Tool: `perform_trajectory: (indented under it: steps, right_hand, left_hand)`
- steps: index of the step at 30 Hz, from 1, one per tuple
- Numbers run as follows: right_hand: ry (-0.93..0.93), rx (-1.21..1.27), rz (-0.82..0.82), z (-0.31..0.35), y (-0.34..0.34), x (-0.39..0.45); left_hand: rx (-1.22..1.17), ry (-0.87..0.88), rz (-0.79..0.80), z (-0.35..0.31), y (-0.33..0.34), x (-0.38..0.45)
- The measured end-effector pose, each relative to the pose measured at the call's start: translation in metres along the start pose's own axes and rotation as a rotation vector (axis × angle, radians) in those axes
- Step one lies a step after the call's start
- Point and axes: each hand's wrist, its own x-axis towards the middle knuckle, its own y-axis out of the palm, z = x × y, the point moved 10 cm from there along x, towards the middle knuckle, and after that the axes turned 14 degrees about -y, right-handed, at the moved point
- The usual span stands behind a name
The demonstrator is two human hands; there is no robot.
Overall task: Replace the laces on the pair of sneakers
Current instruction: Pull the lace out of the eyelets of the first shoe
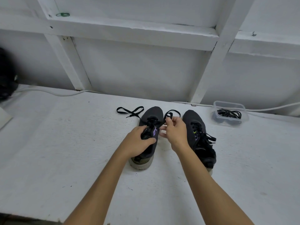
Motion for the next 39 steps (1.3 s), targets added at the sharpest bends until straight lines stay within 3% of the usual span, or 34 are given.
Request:
perform_trajectory:
  steps: [8,12,17,26,29,32,39]
  right_hand:
    - [0.051,0.085,-0.121,-0.011,-0.005,-0.006]
    - [0.09,0.078,-0.013,-0.018,0.002,-0.015]
    - [0.08,0.063,0.174,-0.025,0.009,-0.024]
    - [0.167,0.183,0.061,-0.025,0.0,-0.027]
    - [0.232,0.173,0.122,-0.03,0.003,-0.032]
    - [0.177,0.096,0.232,-0.03,0.006,-0.032]
    - [0.019,-0.005,0.285,-0.015,0.01,-0.026]
  left_hand:
    - [-0.024,0.029,-0.014,-0.004,-0.001,-0.001]
    - [-0.129,0.021,0.006,-0.004,-0.007,0.001]
    - [-0.007,0.086,-0.074,-0.015,-0.02,0.01]
    - [0.121,0.143,-0.128,-0.023,-0.022,0.03]
    - [0.148,0.19,-0.145,-0.023,-0.014,0.034]
    - [0.139,0.224,-0.174,-0.022,-0.008,0.034]
    - [0.127,0.268,-0.115,-0.022,-0.008,0.03]
